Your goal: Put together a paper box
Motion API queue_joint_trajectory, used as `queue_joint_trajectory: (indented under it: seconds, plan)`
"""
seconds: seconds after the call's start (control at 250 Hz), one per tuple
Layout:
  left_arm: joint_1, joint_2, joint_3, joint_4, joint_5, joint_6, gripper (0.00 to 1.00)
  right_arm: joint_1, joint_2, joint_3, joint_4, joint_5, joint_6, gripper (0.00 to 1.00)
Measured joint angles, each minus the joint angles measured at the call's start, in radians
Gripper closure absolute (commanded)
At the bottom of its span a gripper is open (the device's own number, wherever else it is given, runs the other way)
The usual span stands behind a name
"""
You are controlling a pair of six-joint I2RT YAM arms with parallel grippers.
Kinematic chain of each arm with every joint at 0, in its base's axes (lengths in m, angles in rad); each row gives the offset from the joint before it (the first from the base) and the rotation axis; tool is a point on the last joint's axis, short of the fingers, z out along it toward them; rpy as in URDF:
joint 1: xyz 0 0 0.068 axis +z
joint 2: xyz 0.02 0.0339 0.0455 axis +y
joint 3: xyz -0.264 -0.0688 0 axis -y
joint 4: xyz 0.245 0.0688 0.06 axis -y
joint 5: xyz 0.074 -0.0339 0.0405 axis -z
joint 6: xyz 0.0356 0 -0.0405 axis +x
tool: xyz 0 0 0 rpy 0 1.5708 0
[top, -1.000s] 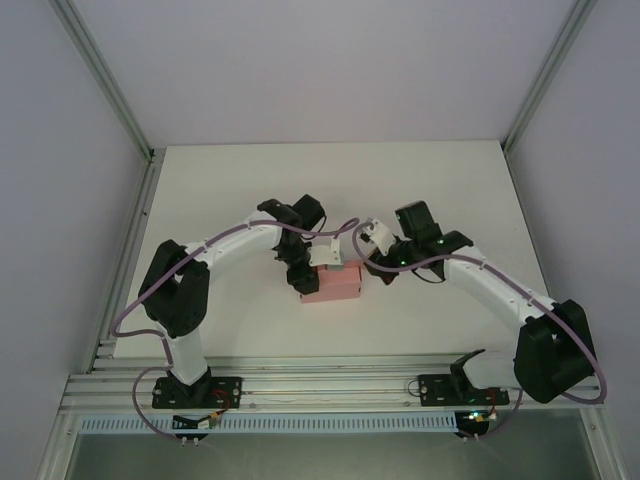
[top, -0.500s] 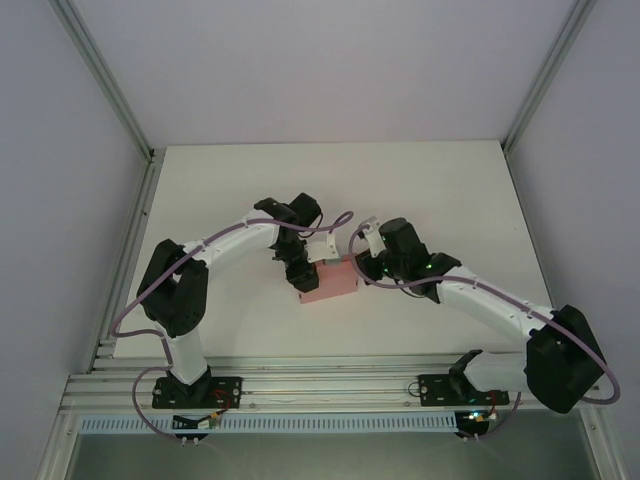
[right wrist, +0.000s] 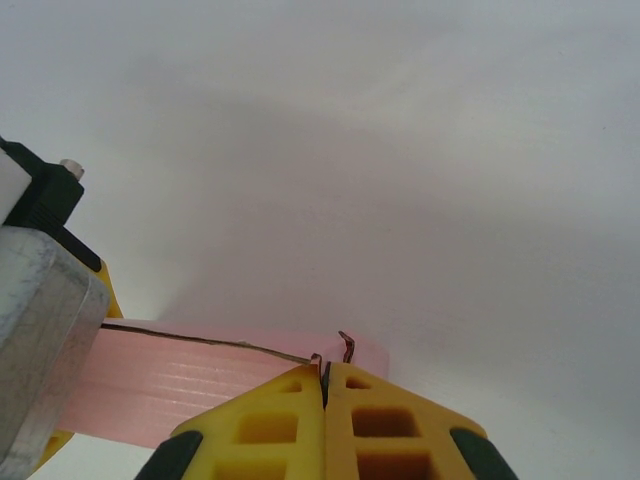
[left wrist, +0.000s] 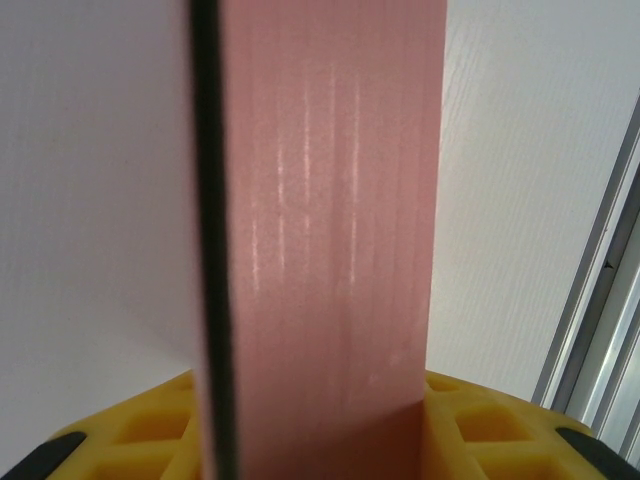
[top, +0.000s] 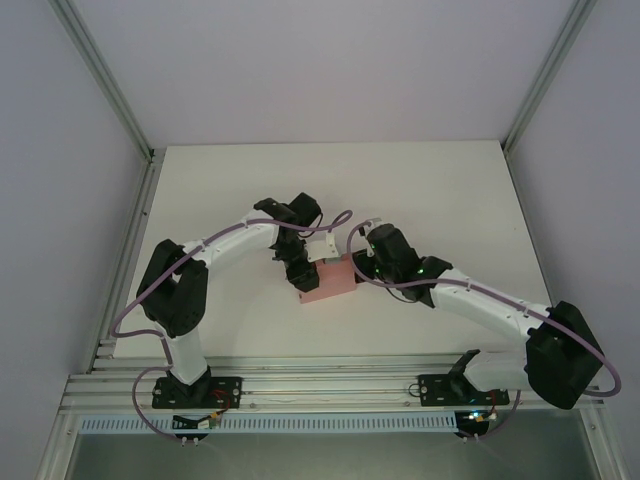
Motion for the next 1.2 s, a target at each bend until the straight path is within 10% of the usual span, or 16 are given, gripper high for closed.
queue_joint_trajectory:
  seconds: [0.347, 0.875, 1.198]
  plan:
    - [0.0, -0.001, -0.007, 0.018, -0.013, -0.041, 0.56, 0.034, -0.035, -0.105, 0.138, 0.054, 0.009, 1.0]
    - [-0.013, -0.056, -0.007, 0.165, -0.099, -0.155, 0.01, 0.105, -0.058, -0.108, 0.077, 0.137, 0.037, 1.0]
    - [-0.014, -0.357, -0.111, 0.237, -0.235, -0.293, 0.04, 0.151, -0.064, -0.066, -0.017, 0.13, 0.041, 1.0]
